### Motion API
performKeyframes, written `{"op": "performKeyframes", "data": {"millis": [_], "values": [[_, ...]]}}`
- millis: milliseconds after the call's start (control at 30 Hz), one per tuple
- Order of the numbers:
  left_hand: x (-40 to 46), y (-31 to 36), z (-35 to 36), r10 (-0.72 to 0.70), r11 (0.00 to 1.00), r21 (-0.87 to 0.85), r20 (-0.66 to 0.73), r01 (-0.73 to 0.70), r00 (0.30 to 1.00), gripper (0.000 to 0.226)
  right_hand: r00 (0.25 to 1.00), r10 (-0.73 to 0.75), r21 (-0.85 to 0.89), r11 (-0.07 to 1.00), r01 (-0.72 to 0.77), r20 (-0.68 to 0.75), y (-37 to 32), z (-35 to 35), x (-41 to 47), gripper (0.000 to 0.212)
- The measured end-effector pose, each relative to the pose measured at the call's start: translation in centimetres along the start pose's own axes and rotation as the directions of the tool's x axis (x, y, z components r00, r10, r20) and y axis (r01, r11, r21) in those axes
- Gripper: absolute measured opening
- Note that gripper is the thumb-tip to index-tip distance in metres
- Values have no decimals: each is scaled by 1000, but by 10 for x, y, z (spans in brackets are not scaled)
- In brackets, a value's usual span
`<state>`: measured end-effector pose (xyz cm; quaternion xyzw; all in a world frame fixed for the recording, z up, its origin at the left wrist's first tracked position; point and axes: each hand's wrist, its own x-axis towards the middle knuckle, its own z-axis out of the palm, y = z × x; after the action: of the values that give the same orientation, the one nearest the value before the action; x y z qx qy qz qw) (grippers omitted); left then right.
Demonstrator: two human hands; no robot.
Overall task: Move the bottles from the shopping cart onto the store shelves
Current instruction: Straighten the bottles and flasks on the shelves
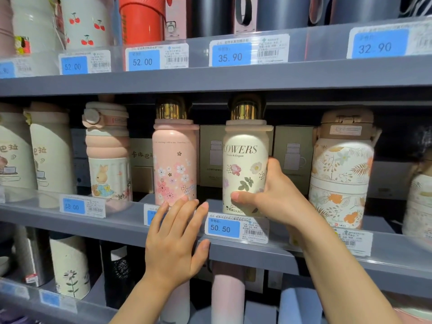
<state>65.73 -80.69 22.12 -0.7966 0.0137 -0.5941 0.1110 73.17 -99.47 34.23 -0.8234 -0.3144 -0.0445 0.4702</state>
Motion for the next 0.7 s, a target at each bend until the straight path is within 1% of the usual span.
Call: {"op": "performKeyframes", "data": {"millis": [100, 333, 367, 433, 467, 500, 533, 600, 633, 667, 700], "values": [[0, 0, -1, 1, 1000, 0, 6, -1, 1000, 50, 1000, 10, -56, 998, -9, 4, -1, -3, -2, 67], [0, -1, -1, 5, 1000, -7, 26, -5, 1000, 51, 999, 3, -82, 997, -6, -40, -1, -3, -11, 70], [1, 0, -2, 3, 1000, -8, 31, -3, 1000, 51, 999, -7, -111, 994, 2, -48, -1, -3, -13, 73], [1, 0, -3, -9, 1000, -19, 50, 10, 999, 51, 988, -89, -251, 966, 56, -125, 2, -1, -21, 92], [1, 0, -4, -19, 999, -29, 60, 20, 998, 51, 965, -170, -333, 938, 97, -197, 4, 0, -28, 101], [2, 1, -6, -28, 999, -42, 68, 31, 997, 50, 920, -271, -395, 907, 146, -282, 6, -1, -36, 102], [2, 2, -7, -35, 998, -55, 72, 39, 997, 50, 851, -374, -445, 875, 192, -369, 9, -3, -44, 95], [2, 6, -9, -68, 994, -80, 68, 73, 995, 46, 664, -530, -534, 815, 226, -527, 22, -15, -56, 75], [2, 10, -10, -105, 989, -95, 64, 111, 992, 45, 589, -550, -554, 808, 197, -592, 31, -23, -59, 70], [3, 16, -11, -154, 980, -116, 61, 160, 986, 45, 553, -534, -553, 819, 152, -640, 39, -32, -59, 71], [5, 24, -13, -207, 967, -140, 55, 213, 977, 46, 546, -498, -533, 839, 107, -674, 46, -41, -58, 75]]}}
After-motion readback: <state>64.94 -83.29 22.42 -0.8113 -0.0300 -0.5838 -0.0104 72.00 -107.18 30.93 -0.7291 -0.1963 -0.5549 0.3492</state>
